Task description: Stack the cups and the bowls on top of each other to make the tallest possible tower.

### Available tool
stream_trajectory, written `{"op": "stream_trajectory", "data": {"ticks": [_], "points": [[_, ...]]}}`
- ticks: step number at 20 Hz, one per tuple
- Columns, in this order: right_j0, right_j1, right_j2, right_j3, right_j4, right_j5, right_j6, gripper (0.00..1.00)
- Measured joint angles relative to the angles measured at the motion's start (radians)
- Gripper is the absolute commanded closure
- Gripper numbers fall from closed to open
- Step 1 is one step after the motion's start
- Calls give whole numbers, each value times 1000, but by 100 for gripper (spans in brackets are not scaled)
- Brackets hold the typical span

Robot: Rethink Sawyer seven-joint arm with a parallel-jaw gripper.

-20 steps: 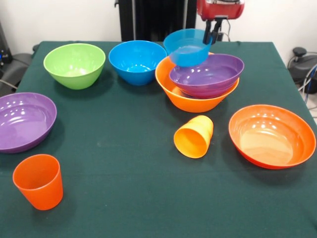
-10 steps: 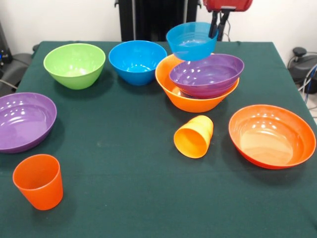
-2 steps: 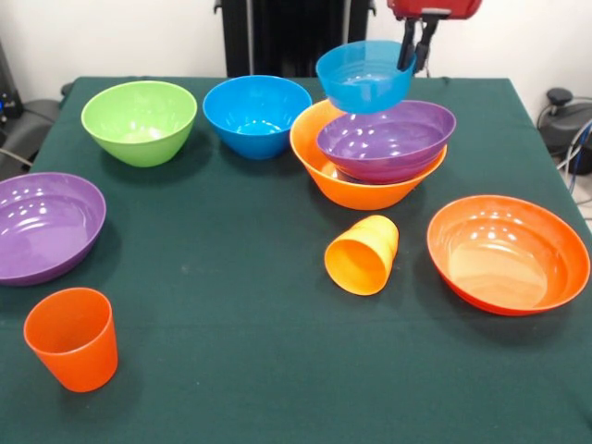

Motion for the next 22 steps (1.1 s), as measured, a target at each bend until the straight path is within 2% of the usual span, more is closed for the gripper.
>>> {"op": "stream_trajectory", "data": {"ticks": [22], "points": [[2, 69, -3, -20, 0, 0, 0, 100]]}}
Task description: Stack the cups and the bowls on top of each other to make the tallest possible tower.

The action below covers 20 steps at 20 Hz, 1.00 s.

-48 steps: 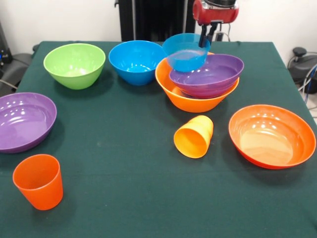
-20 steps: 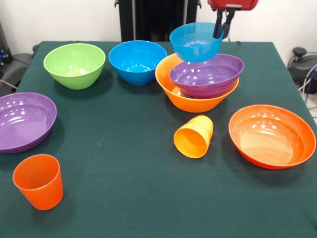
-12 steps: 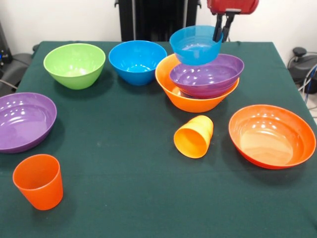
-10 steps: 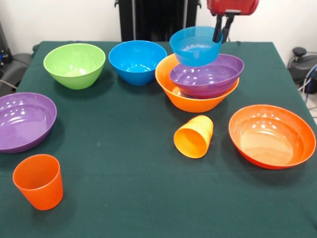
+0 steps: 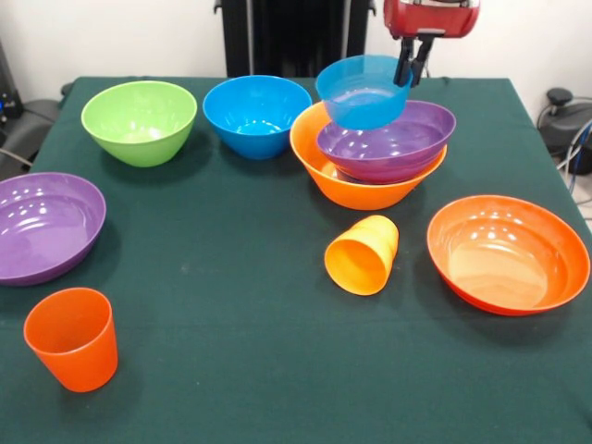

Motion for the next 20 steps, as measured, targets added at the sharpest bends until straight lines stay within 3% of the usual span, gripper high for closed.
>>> {"op": "stream_trajectory", "data": {"ticks": [2, 3, 20], "points": [[5, 9, -4, -2, 0, 0, 0, 100], [11, 14, -6, -3, 0, 0, 0, 0], [37, 14, -39, -12, 0, 0, 0, 0]]}}
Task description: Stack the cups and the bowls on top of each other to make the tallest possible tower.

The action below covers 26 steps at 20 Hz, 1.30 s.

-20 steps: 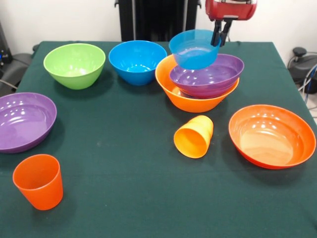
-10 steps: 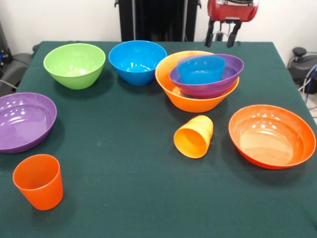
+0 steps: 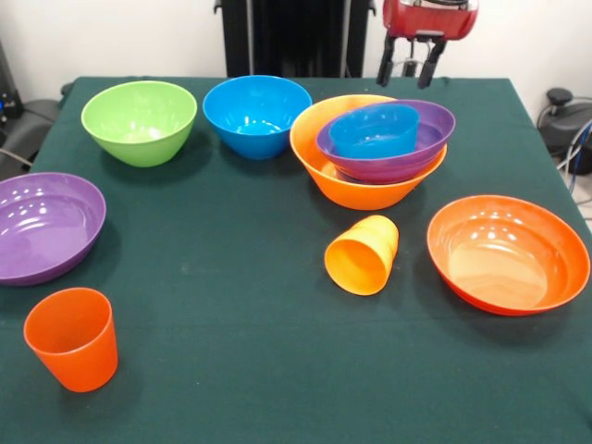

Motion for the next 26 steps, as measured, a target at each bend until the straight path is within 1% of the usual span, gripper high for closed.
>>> {"op": "stream_trajectory", "data": {"ticks": [12, 26], "points": [[-61, -32, 8, 1, 2, 0, 0, 0], [-62, -61, 13, 1, 5, 0, 0, 0]]}}
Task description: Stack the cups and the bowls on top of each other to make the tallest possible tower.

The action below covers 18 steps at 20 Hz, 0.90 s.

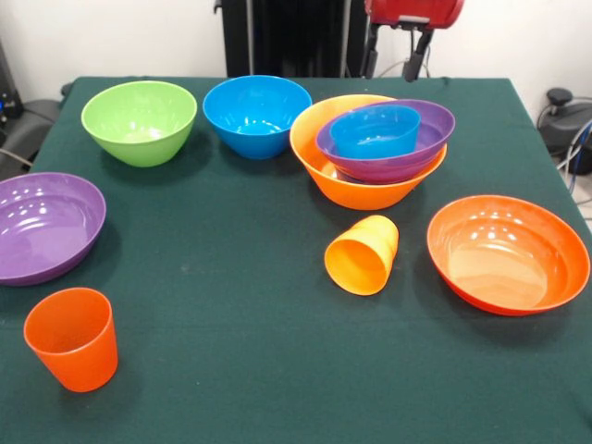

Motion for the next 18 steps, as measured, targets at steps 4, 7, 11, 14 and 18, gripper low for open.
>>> {"op": "stream_trajectory", "data": {"ticks": [4, 7, 11, 14, 18], "points": [[-1, 0, 3, 0, 0, 0, 0, 0], [-3, 0, 5, 0, 0, 0, 0, 0], [-5, 0, 6, 0, 0, 0, 0, 0], [-7, 0, 7, 0, 0, 0, 0, 0], [-13, 0, 10, 0, 0, 0, 0, 0]]}}
